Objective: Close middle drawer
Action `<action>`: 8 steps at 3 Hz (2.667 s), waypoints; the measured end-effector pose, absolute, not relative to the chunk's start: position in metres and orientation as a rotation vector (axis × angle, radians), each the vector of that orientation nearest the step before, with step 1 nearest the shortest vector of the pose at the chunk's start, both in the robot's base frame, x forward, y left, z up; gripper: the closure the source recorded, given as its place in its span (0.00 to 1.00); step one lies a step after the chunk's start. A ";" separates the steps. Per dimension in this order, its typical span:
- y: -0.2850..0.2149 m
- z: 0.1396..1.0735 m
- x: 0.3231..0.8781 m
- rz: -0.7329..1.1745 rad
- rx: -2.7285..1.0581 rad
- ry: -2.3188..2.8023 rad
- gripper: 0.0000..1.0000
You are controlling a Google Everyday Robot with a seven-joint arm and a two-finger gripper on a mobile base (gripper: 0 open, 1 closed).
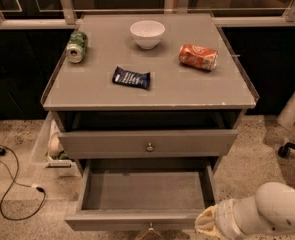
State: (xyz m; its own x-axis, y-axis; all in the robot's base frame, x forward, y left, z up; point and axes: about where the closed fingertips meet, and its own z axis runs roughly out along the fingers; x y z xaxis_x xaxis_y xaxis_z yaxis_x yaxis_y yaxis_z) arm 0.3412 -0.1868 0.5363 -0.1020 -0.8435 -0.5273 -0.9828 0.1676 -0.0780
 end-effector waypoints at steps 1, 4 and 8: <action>-0.180 0.500 0.347 0.424 -1.680 1.951 1.00; -0.182 0.414 0.371 0.450 -1.699 1.929 1.00; -0.180 0.405 0.369 0.451 -1.715 1.925 0.38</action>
Offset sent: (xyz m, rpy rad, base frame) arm 0.0358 0.0017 -0.1154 0.0862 -0.0671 0.0124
